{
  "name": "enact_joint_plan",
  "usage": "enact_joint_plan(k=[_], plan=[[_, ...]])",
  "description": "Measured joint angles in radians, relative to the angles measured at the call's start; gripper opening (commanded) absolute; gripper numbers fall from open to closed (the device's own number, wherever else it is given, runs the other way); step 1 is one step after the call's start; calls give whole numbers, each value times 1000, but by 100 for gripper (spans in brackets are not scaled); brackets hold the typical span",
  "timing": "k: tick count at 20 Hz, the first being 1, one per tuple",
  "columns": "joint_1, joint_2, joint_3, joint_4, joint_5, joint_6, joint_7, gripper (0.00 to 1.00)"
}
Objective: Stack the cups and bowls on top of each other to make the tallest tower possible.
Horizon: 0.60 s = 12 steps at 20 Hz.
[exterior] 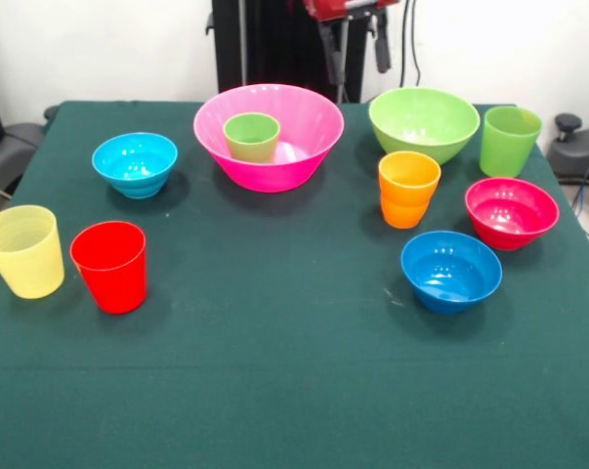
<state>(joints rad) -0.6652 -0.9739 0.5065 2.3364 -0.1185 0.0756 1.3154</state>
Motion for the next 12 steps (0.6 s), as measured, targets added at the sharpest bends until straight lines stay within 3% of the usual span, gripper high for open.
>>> enact_joint_plan(k=[5,12], plan=[[-4,10,45,20,-56,1,0,100],[9,-1,83,31,-62,1,0,100]])
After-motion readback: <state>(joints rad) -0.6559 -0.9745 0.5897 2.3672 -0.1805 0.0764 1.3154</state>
